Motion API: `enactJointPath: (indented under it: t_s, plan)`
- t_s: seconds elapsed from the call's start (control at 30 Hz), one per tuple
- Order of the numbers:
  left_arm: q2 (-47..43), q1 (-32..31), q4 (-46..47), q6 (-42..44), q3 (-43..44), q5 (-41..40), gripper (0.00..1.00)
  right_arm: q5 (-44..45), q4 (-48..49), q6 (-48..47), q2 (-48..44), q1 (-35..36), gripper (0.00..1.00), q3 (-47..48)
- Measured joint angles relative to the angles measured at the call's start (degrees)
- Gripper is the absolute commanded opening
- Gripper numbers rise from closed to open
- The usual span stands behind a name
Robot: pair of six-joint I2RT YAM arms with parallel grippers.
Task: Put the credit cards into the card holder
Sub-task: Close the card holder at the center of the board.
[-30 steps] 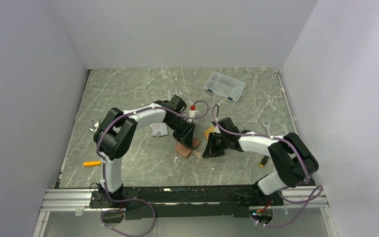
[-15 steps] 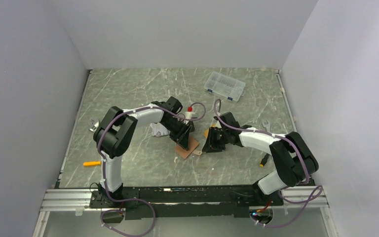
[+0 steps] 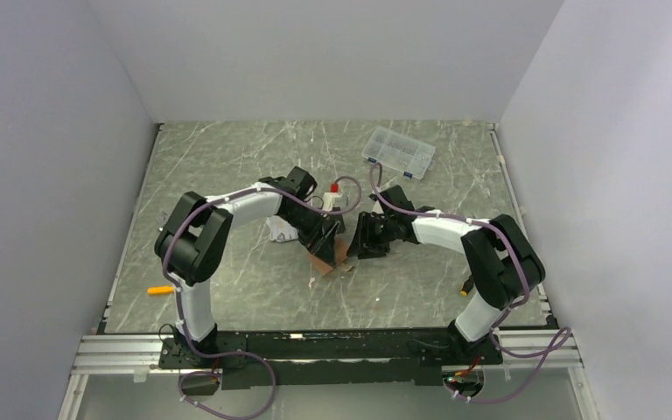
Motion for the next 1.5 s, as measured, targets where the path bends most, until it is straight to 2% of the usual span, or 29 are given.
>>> enactJointPath:
  t_s: [0.3,0.47,0.57,0.7,0.73,0.8,0.87,0.97,1.07,1.13,1.23,1.3,1.4,1.5]
  plan:
    - [-7.34,2.69,-3.32,4.02,3.65,-3.19,0.99,1.40,-3.06,-1.07,1.49,0.02,0.39,2.71]
    - [-13.62,4.63,-7.37,7.26,10.29,-4.63,0.99,3.26,-4.87,-2.12,3.34,0.52,0.36,5.27]
    - [-13.25,7.80,-13.00,10.10,18.18,-1.18,0.99,4.31,-5.81,-2.93,4.02,0.94,0.33,6.21]
    - [-9.29,14.91,-23.45,13.07,29.22,11.78,0.99,5.73,-7.34,-4.11,5.05,1.81,0.32,7.52]
    - [-8.41,16.35,-25.70,13.64,31.15,13.09,0.99,6.03,-7.76,-4.44,5.40,1.99,0.31,8.04]
    - [-7.85,18.73,-27.08,13.86,33.14,10.69,0.99,6.69,-8.44,-5.07,5.99,2.27,0.31,9.14]
    - [-11.76,18.64,-22.53,12.66,28.20,5.44,0.99,6.97,-8.83,-5.44,6.56,2.56,0.30,10.12]
    - [-22.75,16.57,-17.70,11.91,16.94,-1.84,0.99,7.34,-9.20,-5.90,8.00,3.19,0.29,12.02]
    - [-28.70,15.72,-16.24,10.97,16.68,-4.42,0.99,7.58,-9.27,-6.14,9.29,3.67,0.29,13.49]
    - [-31.67,18.14,-11.63,7.39,15.67,-4.57,0.99,7.82,-9.40,-6.32,9.53,4.02,0.29,13.99]
    - [-33.64,20.37,-6.69,4.11,11.87,-10.36,0.99,8.07,-9.42,-6.49,9.55,4.26,0.29,14.25]
    - [-33.68,18.64,-3.89,3.06,8.63,-16.76,0.99,8.04,-9.46,-6.54,9.66,4.39,0.28,14.53]
    - [-33.83,14.53,-0.09,2.91,3.17,-21.64,0.99,8.04,-9.49,-6.60,10.21,4.72,0.28,15.32]
    - [-34.73,9.92,6.78,4.92,-7.21,-26.18,0.99,7.93,-9.51,-6.80,11.13,5.01,0.28,16.46]
